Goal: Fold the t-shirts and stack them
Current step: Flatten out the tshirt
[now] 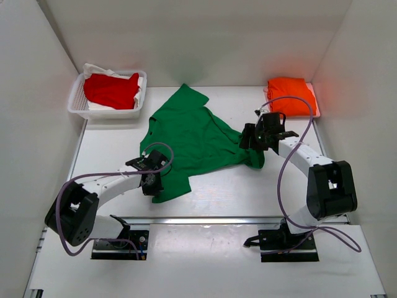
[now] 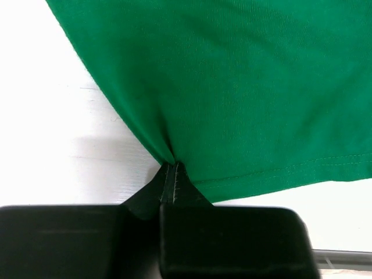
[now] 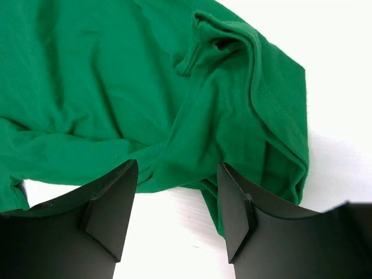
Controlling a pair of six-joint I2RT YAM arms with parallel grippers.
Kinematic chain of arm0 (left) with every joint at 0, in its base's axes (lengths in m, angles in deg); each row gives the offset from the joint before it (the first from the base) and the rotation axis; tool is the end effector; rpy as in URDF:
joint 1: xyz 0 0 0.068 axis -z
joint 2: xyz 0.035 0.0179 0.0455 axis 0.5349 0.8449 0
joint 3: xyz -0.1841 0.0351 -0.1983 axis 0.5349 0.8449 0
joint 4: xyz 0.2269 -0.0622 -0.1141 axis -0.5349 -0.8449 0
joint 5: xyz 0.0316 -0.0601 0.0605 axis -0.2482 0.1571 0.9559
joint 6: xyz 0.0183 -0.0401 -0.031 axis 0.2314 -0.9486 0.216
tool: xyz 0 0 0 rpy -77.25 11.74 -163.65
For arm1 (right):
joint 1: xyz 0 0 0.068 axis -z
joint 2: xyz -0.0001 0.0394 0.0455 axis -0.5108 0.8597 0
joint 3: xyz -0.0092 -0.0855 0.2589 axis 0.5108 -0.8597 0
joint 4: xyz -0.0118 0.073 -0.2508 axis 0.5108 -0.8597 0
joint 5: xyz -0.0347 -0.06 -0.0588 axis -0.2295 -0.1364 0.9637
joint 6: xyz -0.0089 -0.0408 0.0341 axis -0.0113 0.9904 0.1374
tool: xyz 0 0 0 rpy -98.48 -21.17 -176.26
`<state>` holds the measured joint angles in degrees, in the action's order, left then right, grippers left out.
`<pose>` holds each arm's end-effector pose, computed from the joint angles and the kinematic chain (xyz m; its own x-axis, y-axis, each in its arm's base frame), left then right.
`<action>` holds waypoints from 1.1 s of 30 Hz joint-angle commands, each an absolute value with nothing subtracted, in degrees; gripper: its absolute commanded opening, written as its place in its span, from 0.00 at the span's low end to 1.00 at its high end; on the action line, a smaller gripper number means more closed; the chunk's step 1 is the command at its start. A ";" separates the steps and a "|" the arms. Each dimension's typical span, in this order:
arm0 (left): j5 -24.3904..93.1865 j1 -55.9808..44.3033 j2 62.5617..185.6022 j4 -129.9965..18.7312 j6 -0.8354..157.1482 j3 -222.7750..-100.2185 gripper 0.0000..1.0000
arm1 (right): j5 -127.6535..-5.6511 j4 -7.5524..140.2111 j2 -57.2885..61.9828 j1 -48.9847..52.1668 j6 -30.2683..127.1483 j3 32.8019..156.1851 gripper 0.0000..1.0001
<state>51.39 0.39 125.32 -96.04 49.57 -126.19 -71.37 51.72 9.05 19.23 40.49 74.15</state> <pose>0.1781 -0.1081 0.1529 -0.9567 -0.1430 -0.2536 -0.1426 0.9896 -0.0198 0.3140 0.0717 0.2159 -0.7864 0.0943 -0.6105 -0.1399 0.9354 0.3247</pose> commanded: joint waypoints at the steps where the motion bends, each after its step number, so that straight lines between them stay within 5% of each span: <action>1: 51.53 0.36 127.87 -97.11 49.66 -122.55 0.00 | -70.52 52.51 8.98 20.17 42.16 77.13 0.54; 16: 47.06 -8.69 111.09 -102.74 55.55 -128.18 0.00 | -63.93 63.05 9.67 18.33 39.88 72.47 0.45; 33: 42.92 -8.61 110.46 -99.40 54.93 -124.92 0.00 | -64.37 69.91 19.17 19.90 36.37 77.48 0.38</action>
